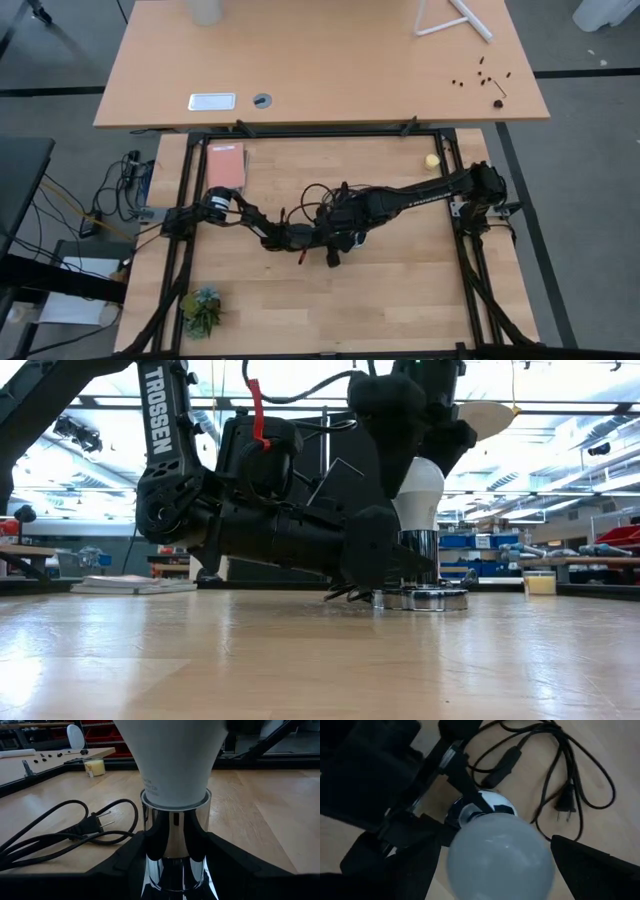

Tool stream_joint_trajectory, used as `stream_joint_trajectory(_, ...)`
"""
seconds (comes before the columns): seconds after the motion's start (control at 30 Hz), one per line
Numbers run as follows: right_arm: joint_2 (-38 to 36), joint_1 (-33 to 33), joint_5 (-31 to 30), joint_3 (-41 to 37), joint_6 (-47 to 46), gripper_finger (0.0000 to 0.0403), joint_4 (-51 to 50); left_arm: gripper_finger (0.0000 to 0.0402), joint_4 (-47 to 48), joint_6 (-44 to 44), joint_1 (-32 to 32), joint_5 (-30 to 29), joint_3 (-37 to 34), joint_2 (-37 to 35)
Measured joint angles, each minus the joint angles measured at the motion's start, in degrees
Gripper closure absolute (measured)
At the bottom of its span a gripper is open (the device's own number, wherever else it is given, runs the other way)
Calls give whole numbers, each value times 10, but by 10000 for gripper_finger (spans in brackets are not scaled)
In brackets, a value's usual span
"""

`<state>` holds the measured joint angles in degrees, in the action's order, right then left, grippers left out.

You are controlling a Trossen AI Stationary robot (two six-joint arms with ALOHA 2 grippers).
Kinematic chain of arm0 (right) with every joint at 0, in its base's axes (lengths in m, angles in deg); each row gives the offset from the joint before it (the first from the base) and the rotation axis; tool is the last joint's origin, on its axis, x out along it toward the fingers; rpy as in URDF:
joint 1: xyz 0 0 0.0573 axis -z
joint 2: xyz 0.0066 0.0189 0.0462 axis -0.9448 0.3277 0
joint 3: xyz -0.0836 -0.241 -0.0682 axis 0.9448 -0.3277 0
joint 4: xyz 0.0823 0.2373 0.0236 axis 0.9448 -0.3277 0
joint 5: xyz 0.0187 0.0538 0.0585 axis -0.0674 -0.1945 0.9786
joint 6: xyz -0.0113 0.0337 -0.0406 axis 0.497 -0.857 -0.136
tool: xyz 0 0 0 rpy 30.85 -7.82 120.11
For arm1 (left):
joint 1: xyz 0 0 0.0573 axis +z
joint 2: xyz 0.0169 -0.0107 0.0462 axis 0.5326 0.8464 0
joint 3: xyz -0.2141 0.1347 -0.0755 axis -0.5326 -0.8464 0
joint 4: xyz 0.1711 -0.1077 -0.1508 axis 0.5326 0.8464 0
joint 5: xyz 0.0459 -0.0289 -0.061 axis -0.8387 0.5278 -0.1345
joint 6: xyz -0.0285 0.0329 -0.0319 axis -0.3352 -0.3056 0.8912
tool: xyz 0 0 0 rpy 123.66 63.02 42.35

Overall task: Screw lightbulb
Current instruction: Remove the lightbulb from the socket

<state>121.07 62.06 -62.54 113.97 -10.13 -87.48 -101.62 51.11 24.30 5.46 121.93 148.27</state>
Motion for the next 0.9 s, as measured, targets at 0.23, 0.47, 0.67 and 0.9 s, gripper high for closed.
stream_joint_trajectory(0.23, 14, 0, 0, 0, 2, 11, 2, 219, 0, 0, 0, 0, 0, 0)
stream_joint_trajectory(0.47, 17, 5, 0, -18, -6, 21, -12, 219, 3, 0, 0, 0, 0, 0)
stream_joint_trajectory(0.67, 17, 12, 20, -29, 34, 53, -3, 219, 2, 2, 0, 0, 0, 0)
stream_joint_trajectory(0.9, 17, 24, 70, -29, 153, 114, 21, 219, 0, 1, 0, 0, 0, 0)
